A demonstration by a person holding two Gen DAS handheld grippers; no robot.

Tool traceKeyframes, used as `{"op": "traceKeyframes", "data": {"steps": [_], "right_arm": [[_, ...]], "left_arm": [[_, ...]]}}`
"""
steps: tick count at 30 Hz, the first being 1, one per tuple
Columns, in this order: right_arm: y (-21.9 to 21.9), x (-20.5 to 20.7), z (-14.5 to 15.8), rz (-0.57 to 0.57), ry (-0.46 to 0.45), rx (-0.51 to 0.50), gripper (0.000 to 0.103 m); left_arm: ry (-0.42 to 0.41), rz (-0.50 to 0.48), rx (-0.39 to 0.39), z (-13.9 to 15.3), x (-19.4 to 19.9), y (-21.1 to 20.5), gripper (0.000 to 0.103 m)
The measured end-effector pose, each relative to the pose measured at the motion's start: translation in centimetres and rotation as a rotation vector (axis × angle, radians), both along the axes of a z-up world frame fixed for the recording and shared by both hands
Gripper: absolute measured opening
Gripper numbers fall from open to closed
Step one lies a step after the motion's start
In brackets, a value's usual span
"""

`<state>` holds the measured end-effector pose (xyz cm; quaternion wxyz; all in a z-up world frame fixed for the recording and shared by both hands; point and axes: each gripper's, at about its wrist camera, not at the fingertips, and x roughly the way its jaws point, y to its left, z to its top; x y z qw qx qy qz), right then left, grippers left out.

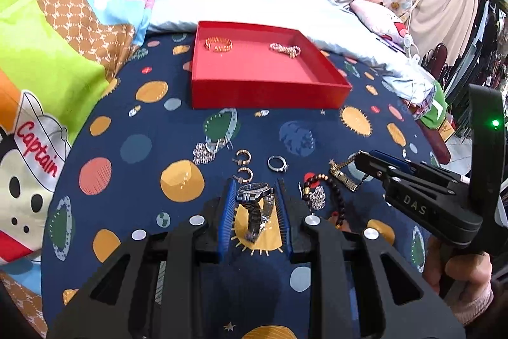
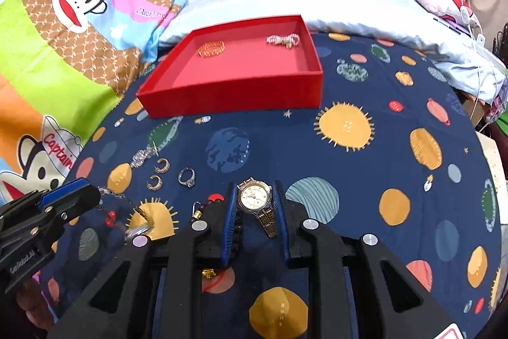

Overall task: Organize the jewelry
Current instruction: 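Lift both watches into the red tray while both tools open to release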

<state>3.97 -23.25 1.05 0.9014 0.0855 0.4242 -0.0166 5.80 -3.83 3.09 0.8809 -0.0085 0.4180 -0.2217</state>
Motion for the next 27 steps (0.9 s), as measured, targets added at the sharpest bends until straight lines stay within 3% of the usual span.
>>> {"op": "traceKeyframes", "data": {"steps": [9,15,20,27], "right_arm": [[-0.9,-0.4,2.7,-0.005,-0.063,0.022,0.021],[-2.1,1.8,4.3,-0.005,-0.092,0.016,0.021],[-3.2,6.1,6.1,0.004,-0.136,0.012,0.021],[-5.3,14.8,7.2,-0.004,-0.163,0.067,0.021]], "left_arm": [[-0.079,-0.004,-0.012,2.8,0.8,-0.2,0.024],[-0.142,-0.015,-0.028,5.4,3.8,-1.1,0.024],[-0.233,0.003,-0.021,8.1,8.3,-2.5,0.024],[-0.283,0.031,-0.030,9.7,16.2,-4.9,0.024]]}}
